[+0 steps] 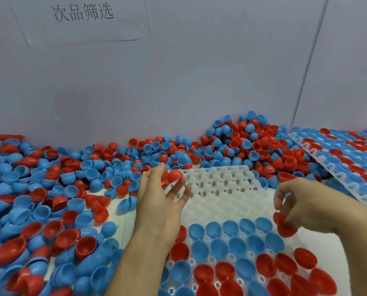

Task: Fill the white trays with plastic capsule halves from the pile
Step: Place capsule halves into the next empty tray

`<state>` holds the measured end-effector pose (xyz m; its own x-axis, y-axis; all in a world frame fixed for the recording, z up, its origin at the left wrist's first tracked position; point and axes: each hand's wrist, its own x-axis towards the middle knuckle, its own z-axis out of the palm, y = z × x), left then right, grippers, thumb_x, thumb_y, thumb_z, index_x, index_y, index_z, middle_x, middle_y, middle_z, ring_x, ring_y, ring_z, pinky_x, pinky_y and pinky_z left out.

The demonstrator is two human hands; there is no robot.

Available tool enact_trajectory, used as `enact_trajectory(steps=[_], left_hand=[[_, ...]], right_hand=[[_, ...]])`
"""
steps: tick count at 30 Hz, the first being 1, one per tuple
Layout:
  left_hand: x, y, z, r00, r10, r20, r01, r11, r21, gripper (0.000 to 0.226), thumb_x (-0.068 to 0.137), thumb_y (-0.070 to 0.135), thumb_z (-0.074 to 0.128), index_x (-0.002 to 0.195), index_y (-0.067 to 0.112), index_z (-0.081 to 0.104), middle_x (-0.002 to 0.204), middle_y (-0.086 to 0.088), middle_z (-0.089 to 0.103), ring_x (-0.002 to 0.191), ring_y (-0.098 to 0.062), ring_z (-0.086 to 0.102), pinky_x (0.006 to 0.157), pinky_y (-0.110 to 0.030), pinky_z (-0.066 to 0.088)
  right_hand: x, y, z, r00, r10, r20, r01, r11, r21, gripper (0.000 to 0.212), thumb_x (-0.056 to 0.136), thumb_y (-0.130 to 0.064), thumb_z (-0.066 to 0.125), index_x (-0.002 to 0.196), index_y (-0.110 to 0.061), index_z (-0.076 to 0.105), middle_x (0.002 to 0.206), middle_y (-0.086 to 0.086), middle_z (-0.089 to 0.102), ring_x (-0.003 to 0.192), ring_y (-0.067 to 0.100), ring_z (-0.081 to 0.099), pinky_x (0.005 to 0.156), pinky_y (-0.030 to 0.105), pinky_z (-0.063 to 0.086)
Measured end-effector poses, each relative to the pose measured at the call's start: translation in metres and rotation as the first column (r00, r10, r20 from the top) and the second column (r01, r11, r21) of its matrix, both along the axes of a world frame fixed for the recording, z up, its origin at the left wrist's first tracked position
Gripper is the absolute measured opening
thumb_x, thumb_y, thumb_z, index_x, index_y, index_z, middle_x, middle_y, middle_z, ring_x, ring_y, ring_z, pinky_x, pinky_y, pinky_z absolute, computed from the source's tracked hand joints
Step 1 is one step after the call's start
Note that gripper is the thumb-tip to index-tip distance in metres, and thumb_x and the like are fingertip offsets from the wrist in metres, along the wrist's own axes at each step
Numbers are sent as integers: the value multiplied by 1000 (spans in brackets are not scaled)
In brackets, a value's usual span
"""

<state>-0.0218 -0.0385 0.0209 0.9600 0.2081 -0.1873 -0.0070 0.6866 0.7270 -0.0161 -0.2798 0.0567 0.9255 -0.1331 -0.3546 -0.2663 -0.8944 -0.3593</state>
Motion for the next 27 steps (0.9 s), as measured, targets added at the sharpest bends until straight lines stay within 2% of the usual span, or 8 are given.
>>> enact_trajectory(steps=[4,11,16,20,23,27], left_hand=[[0,0,0,1000,5,-4,-5,1000,-8,13,97,30,62,93,18,60,96,-6,67,93,-20,67,68,-33,56],[2,-2,-1,1000,5,-10,-6,1000,-26,15,97,29,62,100,15,59,99,-8,66,90,-19,67,66,-31,57],[2,0,0,1000,12,-18,-13,999,-35,17,97,31,63,104,16,60,102,-8,66,92,-20,67,66,-31,56],[2,0,0,1000,13,-19,-13,999,-35,18,96,31,63,106,16,60,104,-8,66,91,-19,67,65,-30,56],[2,-1,-1,1000,13,-22,-14,999,-39,18,96,31,63,107,16,60,105,-9,66,91,-19,67,64,-30,56],[2,-1,0,1000,9,-25,-10,999,-41,15,97,30,63,100,15,60,101,-9,66,90,-20,66,67,-32,55]], right_hand=[[0,2,-2,998,9,-56,-12,998,-54,27,82,6,69,81,-21,69,93,-3,68,86,12,62,59,19,48],[2,12,-7,996,19,-84,-28,994,-101,31,82,9,64,75,-20,71,90,-3,71,86,10,62,62,18,50],[-2,8,0,993,37,-114,-44,997,-61,33,85,9,64,80,-22,74,92,-5,72,89,10,64,76,23,55],[-4,1,7,998,32,-59,-33,999,-7,30,83,5,73,76,-24,76,88,-7,73,85,8,66,67,17,53],[-4,0,6,999,24,-32,-24,1000,-2,27,81,6,73,77,-21,73,85,-4,72,81,10,66,69,20,55],[-1,6,0,995,42,-95,-44,999,-19,27,83,8,69,79,-18,73,86,-2,71,84,12,64,71,21,54]])
